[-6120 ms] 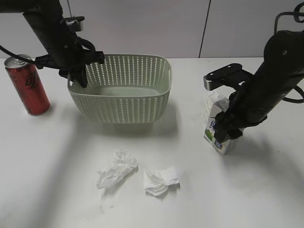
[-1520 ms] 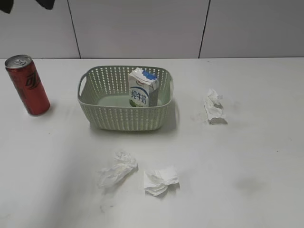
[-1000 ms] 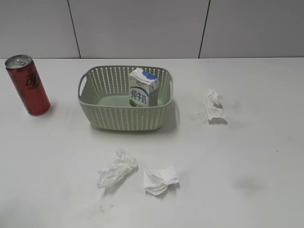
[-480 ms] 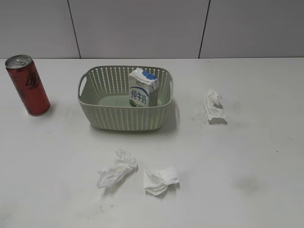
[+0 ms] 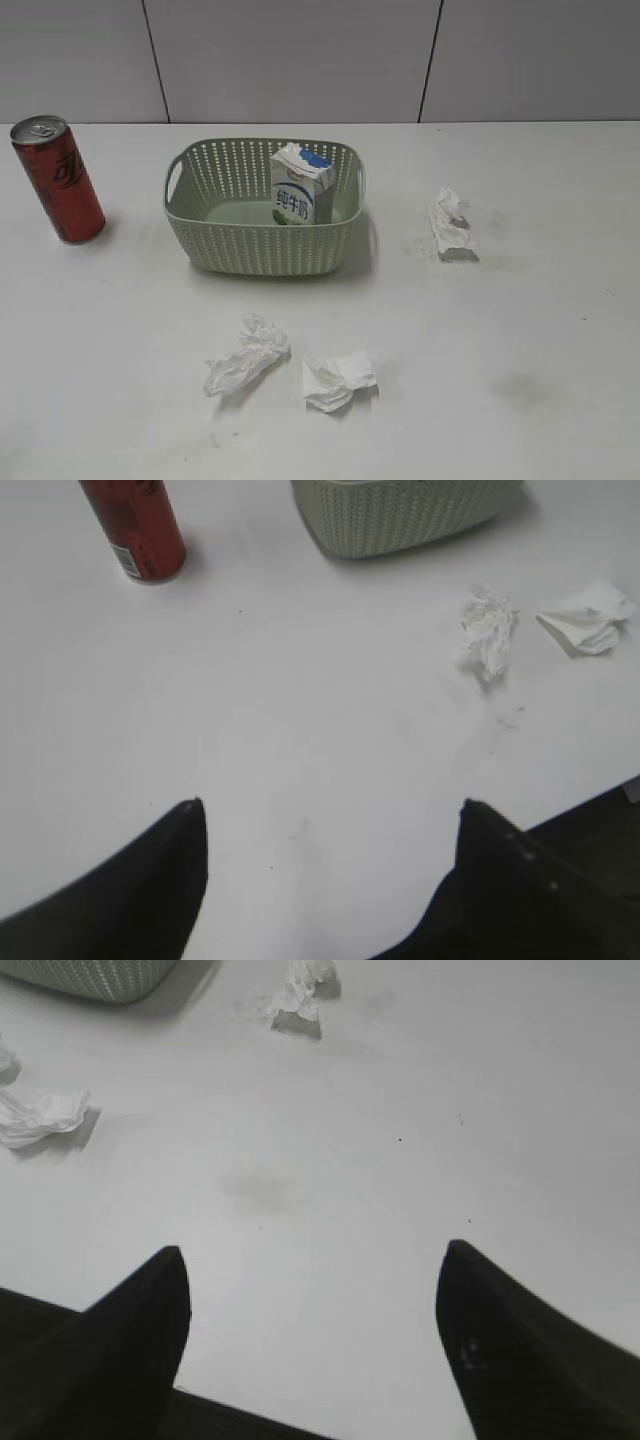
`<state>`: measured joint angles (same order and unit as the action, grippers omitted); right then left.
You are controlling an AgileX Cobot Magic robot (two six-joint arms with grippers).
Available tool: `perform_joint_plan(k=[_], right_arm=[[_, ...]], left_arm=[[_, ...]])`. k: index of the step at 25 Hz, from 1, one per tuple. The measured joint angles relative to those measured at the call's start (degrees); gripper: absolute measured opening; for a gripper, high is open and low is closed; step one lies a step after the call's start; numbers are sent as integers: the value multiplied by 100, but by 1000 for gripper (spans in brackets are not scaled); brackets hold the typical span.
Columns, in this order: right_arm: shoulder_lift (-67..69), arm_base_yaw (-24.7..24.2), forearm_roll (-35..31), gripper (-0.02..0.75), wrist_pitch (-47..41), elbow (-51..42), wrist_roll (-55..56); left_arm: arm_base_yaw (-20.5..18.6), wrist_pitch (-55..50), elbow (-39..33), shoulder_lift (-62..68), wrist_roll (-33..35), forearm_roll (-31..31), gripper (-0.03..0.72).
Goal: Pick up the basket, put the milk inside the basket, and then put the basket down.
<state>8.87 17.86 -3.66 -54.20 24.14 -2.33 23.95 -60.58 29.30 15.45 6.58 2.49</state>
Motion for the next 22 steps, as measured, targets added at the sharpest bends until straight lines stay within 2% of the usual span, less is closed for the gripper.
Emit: perform_joint_plan(k=[6, 11, 14, 16, 20, 22], right_arm=[[0, -5, -10, 582, 0, 0, -6], [-66, -326, -16, 582, 2, 0, 0], [-297, -772, -16, 582, 2, -4, 0], [-513, -1067, -16, 582, 2, -4, 0], [-884, -1507, -16, 582, 2, -6, 0], [-916, -1574, -21, 582, 2, -6, 0]], left_arm=[[-77, 0, 0, -11, 0, 2, 574], [-869, 0, 0, -11, 5, 18, 556], [-1505, 11, 0, -96, 5, 18, 538], [-1789, 17, 0, -295, 5, 18, 528], [-1971, 23, 0, -836, 5, 18, 522], [-2007, 27, 0, -1117, 5, 23, 521]])
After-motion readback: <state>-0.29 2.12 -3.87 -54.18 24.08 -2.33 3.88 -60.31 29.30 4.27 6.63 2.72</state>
